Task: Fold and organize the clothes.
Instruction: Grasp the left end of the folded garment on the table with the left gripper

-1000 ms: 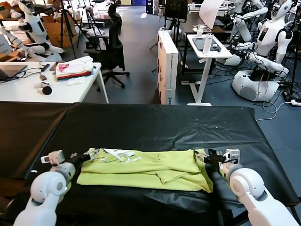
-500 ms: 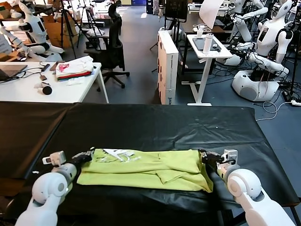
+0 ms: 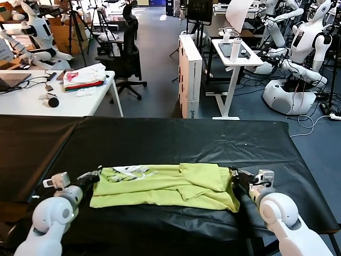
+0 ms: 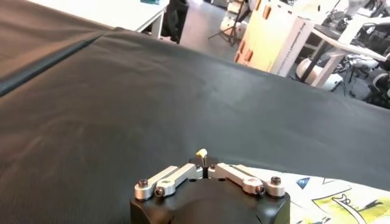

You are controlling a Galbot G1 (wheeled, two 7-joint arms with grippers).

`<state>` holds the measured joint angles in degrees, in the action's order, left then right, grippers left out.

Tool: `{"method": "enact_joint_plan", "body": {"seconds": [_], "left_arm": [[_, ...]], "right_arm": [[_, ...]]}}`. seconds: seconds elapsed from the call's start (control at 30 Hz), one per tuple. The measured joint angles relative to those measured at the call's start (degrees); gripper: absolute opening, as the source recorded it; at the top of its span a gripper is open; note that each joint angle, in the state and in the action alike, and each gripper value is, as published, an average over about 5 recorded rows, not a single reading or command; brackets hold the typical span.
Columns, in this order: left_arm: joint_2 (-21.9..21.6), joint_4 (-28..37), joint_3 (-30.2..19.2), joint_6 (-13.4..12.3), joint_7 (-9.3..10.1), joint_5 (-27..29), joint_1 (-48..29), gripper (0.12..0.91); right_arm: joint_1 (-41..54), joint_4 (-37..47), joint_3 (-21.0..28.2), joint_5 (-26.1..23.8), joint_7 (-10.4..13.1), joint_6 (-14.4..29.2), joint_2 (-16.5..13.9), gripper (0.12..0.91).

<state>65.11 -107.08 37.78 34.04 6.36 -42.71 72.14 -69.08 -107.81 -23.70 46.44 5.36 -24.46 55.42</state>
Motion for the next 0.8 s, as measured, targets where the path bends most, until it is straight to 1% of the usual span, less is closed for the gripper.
{"method": "enact_joint_plan", "body": {"seconds": [0.03,0.07,0.1,0.13,0.17,0.23,0.27,0.3,0.33,0.4,0.47,0.53,0.6,0.67,0.8], "left_arm": [[-0.1,-0.1,0.0,-0.3,0.00,0.0,0.0,0.416],[-0.3,-0.3,0.1,-0.5,0.00,0.0,0.1,0.491],[-0.5,-0.4,0.2,-0.6,0.01,-0.1,0.3,0.548],[-0.7,-0.5,0.4,-0.5,0.05,-0.3,0.5,0.624],[-0.9,-0.7,0.7,-0.3,0.12,-0.8,0.8,0.699],[-1.5,-1.3,1.3,0.8,0.33,-2.5,1.4,0.799],[-1.8,-1.7,1.8,1.7,0.43,-3.8,1.9,0.847],[-2.3,-2.3,2.3,2.6,0.50,-5.3,2.5,0.875],[-2.8,-2.9,2.9,3.5,0.49,-6.9,3.2,0.887],[-4.0,-4.2,4.3,5.3,0.05,-10.5,4.8,0.903],[-5.3,-5.2,6.0,6.6,-0.91,-14.2,6.5,0.906],[-6.4,-5.5,7.7,7.6,-1.98,-17.7,8.0,0.907],[-7.1,-5.4,9.1,8.1,-2.99,-20.6,9.0,0.907],[-7.3,-5.0,10.1,8.1,-3.93,-22.3,9.7,0.907],[-7.3,-3.9,10.6,8.1,-5.70,-23.0,10.4,0.907]], "right_arm": [[-0.2,-0.1,-0.1,-0.8,-0.9,1.5,-0.3,0.474],[-0.5,-0.3,-0.1,-1.8,-1.8,3.2,-0.6,0.531],[-0.8,-0.5,-0.2,-2.9,-2.7,5.0,-0.9,0.588],[-1.1,-0.7,-0.3,-4.0,-3.6,6.8,-1.3,0.664],[-1.6,-1.1,-0.5,-5.0,-4.5,8.9,-1.9,0.720],[-2.7,-2.0,-1.1,-6.5,-6.3,13.0,-3.1,0.824],[-3.4,-2.5,-1.5,-7.0,-7.3,15.1,-3.9,0.859],[-4.3,-3.2,-2.0,-7.3,-8.3,17.2,-4.8,0.876],[-5.4,-3.9,-2.7,-7.6,-9.4,19.3,-5.8,0.894],[-7.9,-5.2,-4.2,-8.1,-11.6,23.4,-7.6,0.903],[-11.1,-6.5,-6.1,-8.5,-13.4,27.4,-8.9,0.906],[-14.7,-7.8,-8.3,-8.6,-14.7,31.0,-9.5,0.907],[-18.4,-9.1,-10.5,-8.7,-15.3,33.6,-9.6,0.907],[-21.8,-10.3,-12.6,-8.8,-15.6,35.4,-9.3,0.907],[-27.7,-12.7,-16.0,-9.6,-15.8,37.8,-7.7,0.907]]}}
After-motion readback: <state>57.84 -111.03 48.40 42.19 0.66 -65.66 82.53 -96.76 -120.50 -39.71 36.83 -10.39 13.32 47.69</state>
